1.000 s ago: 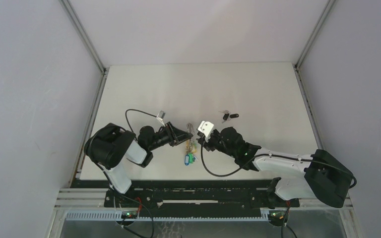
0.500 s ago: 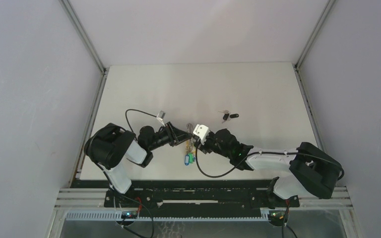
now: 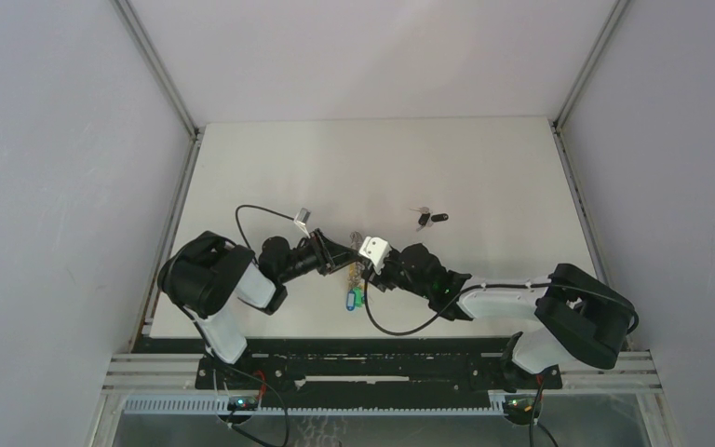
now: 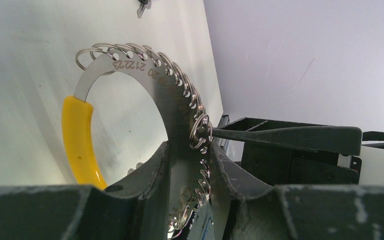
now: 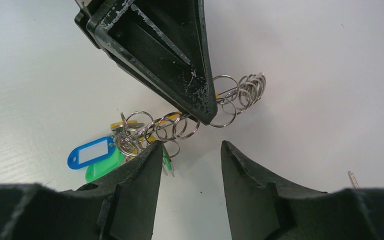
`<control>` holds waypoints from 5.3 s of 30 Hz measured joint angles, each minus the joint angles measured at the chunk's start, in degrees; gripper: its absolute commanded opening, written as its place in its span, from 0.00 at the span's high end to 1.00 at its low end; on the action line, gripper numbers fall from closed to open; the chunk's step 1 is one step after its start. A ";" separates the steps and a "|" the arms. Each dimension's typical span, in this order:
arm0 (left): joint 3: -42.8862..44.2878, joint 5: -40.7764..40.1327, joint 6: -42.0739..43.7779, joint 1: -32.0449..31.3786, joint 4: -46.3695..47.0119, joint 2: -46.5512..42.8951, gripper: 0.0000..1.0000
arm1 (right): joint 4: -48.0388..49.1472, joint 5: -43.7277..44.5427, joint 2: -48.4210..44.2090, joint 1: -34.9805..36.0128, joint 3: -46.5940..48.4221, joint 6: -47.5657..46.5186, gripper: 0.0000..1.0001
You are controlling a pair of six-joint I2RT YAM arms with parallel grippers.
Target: Put the keys on the keyring
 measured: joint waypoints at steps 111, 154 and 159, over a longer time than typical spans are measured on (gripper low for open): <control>-0.37 0.59 0.00 -0.09 -0.35 0.00 0.93 | 0.90 0.81 0.15 1.40 0.72 -1.09 0.57; -0.37 0.50 -0.55 -0.11 -0.81 0.13 0.93 | -1.57 1.73 -0.07 0.24 1.44 -0.94 0.75; -0.37 1.07 -0.61 -0.11 -0.81 0.13 0.93 | -1.77 2.16 0.09 0.07 1.53 -0.74 0.79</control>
